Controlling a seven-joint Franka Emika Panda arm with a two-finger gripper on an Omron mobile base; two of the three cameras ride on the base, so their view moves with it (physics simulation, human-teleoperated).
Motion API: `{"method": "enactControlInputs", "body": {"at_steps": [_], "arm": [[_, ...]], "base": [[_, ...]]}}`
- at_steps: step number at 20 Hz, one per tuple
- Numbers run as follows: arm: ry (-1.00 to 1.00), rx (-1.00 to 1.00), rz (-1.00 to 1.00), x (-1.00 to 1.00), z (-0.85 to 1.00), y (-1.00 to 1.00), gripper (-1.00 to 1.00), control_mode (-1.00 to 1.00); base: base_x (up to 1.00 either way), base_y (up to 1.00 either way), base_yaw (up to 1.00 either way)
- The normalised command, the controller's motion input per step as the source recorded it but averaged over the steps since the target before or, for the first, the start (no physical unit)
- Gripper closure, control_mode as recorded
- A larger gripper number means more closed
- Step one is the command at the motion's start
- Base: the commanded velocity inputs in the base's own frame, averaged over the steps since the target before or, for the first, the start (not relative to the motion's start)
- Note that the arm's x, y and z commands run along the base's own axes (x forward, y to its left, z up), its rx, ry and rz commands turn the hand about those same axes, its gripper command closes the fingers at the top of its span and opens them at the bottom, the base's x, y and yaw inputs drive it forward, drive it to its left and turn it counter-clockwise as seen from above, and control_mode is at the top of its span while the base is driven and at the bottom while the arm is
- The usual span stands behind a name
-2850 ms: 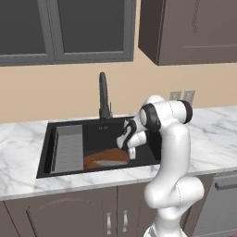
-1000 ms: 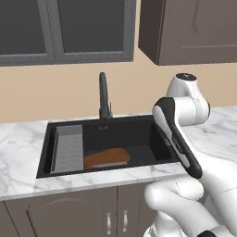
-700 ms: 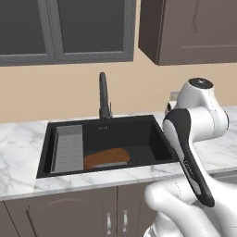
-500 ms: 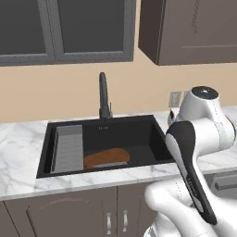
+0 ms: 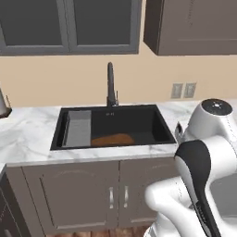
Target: Move the cutting board and knife to the sink. Then move spray from the shelves to the counter.
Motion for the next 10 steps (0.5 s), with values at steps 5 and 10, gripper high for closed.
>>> {"method": "enactControlInputs", "body": {"at_steps": [5, 10], "arm": [[0.0, 0.0, 0.0, 0.0, 0.0, 0.0, -1.0, 1.0], [0.0, 0.0, 0.0, 0.0, 0.0, 0.0, -1.0, 1.0]], "base": [[-0.8, 0.87, 0.66], [-0.32, 0.8, 0.89]]}}
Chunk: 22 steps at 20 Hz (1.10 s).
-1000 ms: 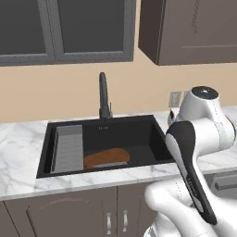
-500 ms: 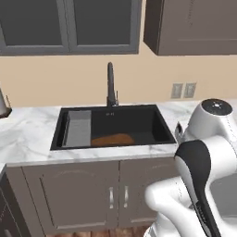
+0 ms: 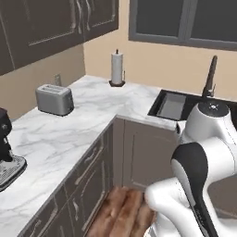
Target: Move the cutting board and knife to the sink. Then move spray from the shelves to the counter.
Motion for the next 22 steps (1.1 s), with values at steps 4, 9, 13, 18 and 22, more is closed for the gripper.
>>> {"method": "enactControlInputs", "body": {"at_steps": [4, 9, 13, 18, 22], "arm": [[0.0, 0.0, 0.0, 0.0, 0.0, 0.0, -1.0, 1.0], [0.0, 0.0, 0.0, 0.0, 0.0, 0.0, -1.0, 1.0], [0.0, 0.0, 0.0, 0.0, 0.0, 0.0, -1.0, 1.0], [0.0, 0.0, 0.0, 0.0, 0.0, 0.0, -1.0, 1.0], [0.0, 0.0, 0.0, 0.0, 0.0, 0.0, -1.0, 1.0]], "base": [[-0.26, 0.66, 0.94], [-0.25, 0.62, 0.95], [-0.2, 0.47, 0.99], [-0.15, 0.29, 1.0], [-0.03, 0.26, 0.99]]}}
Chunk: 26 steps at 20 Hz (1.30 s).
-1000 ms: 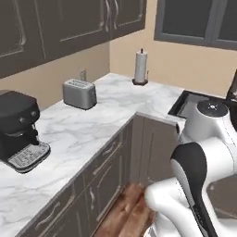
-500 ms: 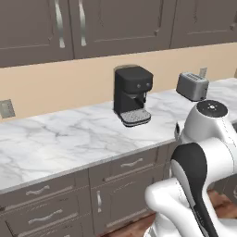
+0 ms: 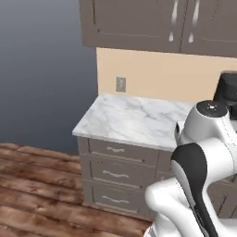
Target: Move the cutting board and knife to the sink. Then move spray from the shelves to the counter.
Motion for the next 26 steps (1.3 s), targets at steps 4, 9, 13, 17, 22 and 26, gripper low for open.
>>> {"method": "enactControlInputs", "body": {"at_steps": [4, 9, 13, 17, 22, 26], "arm": [[0.0, 0.0, 0.0, 0.0, 0.0, 0.0, -1.0, 1.0], [0.0, 0.0, 0.0, 0.0, 0.0, 0.0, -1.0, 1.0], [0.0, 0.0, 0.0, 0.0, 0.0, 0.0, -1.0, 1.0], [0.0, 0.0, 0.0, 0.0, 0.0, 0.0, -1.0, 1.0], [0.0, 0.0, 0.0, 0.0, 0.0, 0.0, -1.0, 1.0], [0.0, 0.0, 0.0, 0.0, 0.0, 0.0, -1.0, 1.0]], "base": [[0.17, 0.26, 0.9], [0.32, 0.3, 0.85], [0.6, 0.32, 0.78], [0.9, 0.42, 0.67], [1.0, 0.41, 0.54], [1.0, 0.42, 0.31]]}}
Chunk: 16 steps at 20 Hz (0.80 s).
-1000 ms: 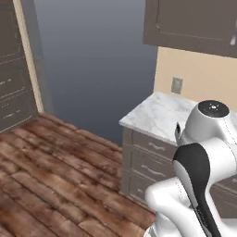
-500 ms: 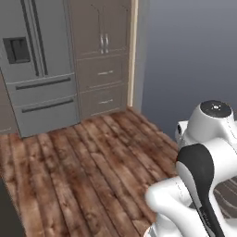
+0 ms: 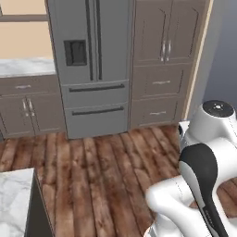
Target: Move the cutting board and knife to the sink. Then move spray from the shelves to the counter.
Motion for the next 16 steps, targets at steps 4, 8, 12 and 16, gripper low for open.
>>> {"method": "enactControlInputs", "body": {"at_steps": [4, 8, 12, 16], "arm": [[0.0, 0.0, 0.0, 0.0, 0.0, 0.0, -1.0, 1.0], [0.0, 0.0, 0.0, 0.0, 0.0, 0.0, -1.0, 1.0], [0.0, 0.0, 0.0, 0.0, 0.0, 0.0, -1.0, 1.0], [0.0, 0.0, 0.0, 0.0, 0.0, 0.0, -1.0, 1.0]], "base": [[1.0, 0.36, 0.28], [1.0, 0.34, 0.26], [1.0, 0.4, 0.25], [1.0, 0.6, 0.27]]}}
